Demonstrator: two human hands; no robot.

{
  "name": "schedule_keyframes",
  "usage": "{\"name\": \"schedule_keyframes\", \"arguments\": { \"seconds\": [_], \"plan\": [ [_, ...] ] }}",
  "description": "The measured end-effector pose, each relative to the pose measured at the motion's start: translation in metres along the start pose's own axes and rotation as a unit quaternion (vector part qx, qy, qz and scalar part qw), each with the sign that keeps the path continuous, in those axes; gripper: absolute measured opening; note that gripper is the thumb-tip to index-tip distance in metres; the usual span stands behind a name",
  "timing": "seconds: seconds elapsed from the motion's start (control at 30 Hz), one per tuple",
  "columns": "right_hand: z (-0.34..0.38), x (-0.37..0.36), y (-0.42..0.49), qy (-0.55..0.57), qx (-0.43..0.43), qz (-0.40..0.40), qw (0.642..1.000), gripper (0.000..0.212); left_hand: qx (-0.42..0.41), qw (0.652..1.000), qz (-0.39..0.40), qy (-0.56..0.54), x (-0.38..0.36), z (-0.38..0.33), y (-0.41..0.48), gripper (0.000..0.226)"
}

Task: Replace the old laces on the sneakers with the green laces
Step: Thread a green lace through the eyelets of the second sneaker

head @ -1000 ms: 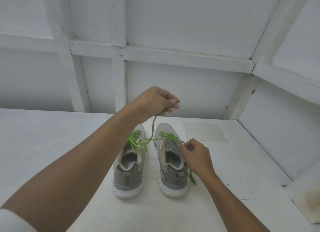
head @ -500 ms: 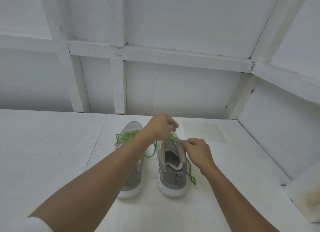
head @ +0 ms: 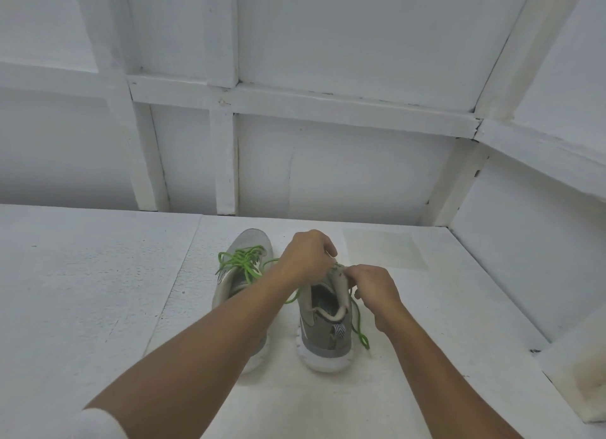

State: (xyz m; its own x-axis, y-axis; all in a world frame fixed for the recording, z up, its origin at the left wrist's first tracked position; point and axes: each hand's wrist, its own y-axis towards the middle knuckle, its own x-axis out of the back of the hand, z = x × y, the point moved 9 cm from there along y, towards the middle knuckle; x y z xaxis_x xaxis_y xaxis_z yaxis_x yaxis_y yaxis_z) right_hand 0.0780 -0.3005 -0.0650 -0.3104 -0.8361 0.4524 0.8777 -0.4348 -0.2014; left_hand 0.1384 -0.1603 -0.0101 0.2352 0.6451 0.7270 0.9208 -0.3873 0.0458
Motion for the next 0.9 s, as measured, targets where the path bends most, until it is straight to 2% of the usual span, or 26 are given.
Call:
{"name": "schedule_keyframes", "arguments": {
  "seconds": [0.47,0.9],
  "plan": [
    [-0.007,0.001,-0.004,0.068,-0.037,0.026,0.997,0.021,-0.015,0.998,-0.010,0.064,-0.016,-0.001,-0.003,0.023],
    [-0.004,0.000,-0.007,0.048,-0.045,0.038,0.997,0.021,-0.021,0.993,-0.013,0.119,-0.024,-0.005,-0.004,0.024]
  ]
}}
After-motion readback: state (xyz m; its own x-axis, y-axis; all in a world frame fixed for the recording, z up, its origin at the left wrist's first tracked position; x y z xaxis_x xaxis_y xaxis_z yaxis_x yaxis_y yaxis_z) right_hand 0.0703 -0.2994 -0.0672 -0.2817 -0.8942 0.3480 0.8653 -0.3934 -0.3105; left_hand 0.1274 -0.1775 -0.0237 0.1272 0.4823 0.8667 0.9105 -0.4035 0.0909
